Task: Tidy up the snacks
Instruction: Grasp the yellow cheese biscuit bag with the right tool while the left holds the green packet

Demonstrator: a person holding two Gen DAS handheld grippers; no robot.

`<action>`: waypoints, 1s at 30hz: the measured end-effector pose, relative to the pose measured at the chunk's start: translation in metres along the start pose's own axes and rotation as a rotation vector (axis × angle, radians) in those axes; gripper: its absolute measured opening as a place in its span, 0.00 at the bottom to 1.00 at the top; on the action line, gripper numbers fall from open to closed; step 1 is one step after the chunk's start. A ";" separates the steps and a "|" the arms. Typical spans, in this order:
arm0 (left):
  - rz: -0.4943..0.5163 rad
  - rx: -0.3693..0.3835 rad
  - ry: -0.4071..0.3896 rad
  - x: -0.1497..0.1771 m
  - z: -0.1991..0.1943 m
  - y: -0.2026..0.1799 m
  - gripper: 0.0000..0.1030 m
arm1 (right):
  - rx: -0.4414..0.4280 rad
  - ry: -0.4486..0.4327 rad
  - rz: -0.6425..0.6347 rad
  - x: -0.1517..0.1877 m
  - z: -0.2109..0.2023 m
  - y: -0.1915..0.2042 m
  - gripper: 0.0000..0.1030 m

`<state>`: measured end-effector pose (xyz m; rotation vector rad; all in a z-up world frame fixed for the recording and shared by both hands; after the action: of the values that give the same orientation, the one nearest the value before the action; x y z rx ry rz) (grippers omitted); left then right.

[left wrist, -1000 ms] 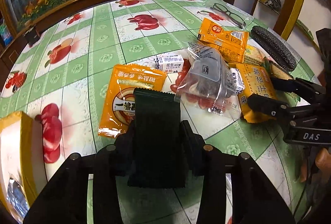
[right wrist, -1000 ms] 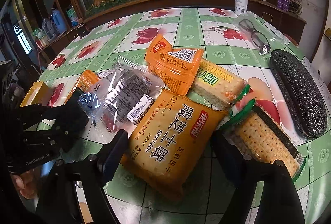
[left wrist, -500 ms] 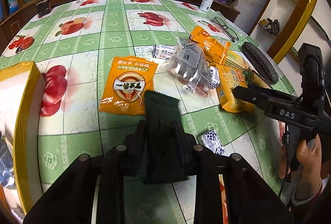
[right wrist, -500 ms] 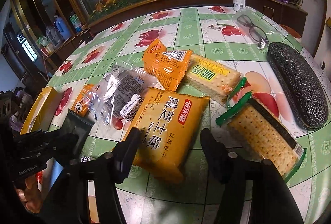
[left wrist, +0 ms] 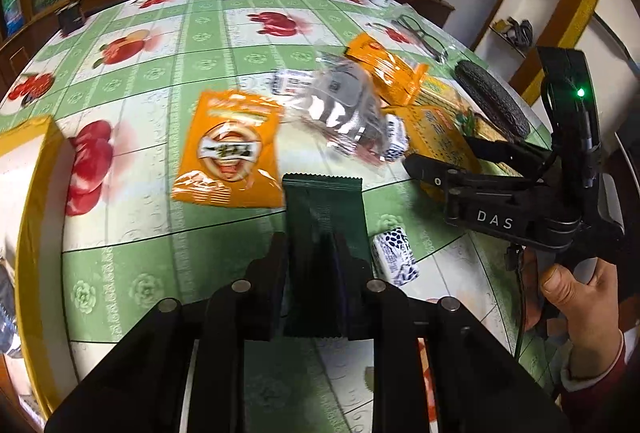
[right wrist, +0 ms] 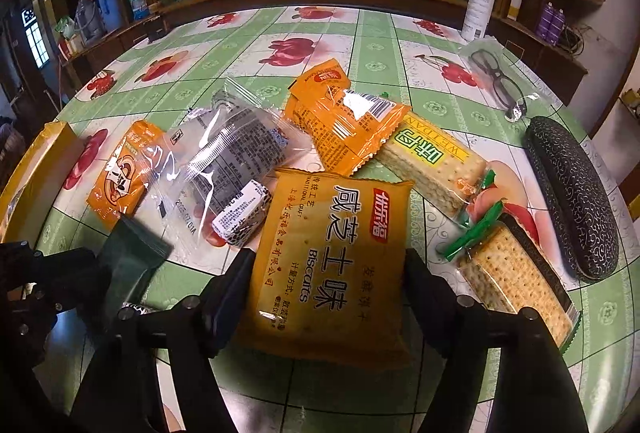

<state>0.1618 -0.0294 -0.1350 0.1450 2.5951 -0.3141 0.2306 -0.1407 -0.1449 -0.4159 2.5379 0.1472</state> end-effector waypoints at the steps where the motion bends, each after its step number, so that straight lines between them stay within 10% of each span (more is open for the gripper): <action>1: 0.007 -0.001 0.009 0.000 0.002 -0.003 0.32 | -0.001 -0.001 -0.001 0.001 -0.001 -0.001 0.71; 3: 0.020 -0.016 0.024 0.001 0.005 -0.009 0.46 | -0.005 -0.007 0.000 0.003 -0.002 -0.004 0.71; 19: 0.133 -0.156 0.042 0.000 0.018 -0.028 0.55 | -0.017 -0.010 -0.007 0.003 -0.003 -0.003 0.72; 30: 0.031 -0.140 -0.023 0.009 0.001 -0.004 0.40 | -0.083 -0.048 0.045 0.009 -0.020 -0.010 0.69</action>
<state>0.1533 -0.0331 -0.1396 0.1318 2.5793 -0.1219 0.2163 -0.1566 -0.1336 -0.3834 2.5012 0.2770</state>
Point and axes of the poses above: each gripper's, at about its wrist camera, not at the fingertips, and z roughly the way its jaws point, y to its left, x to its underside, the point moved 8 cm from there along z, roughly the way its jaws point, and after that the axes turned 2 degrees about y, right-handed, at the moved point
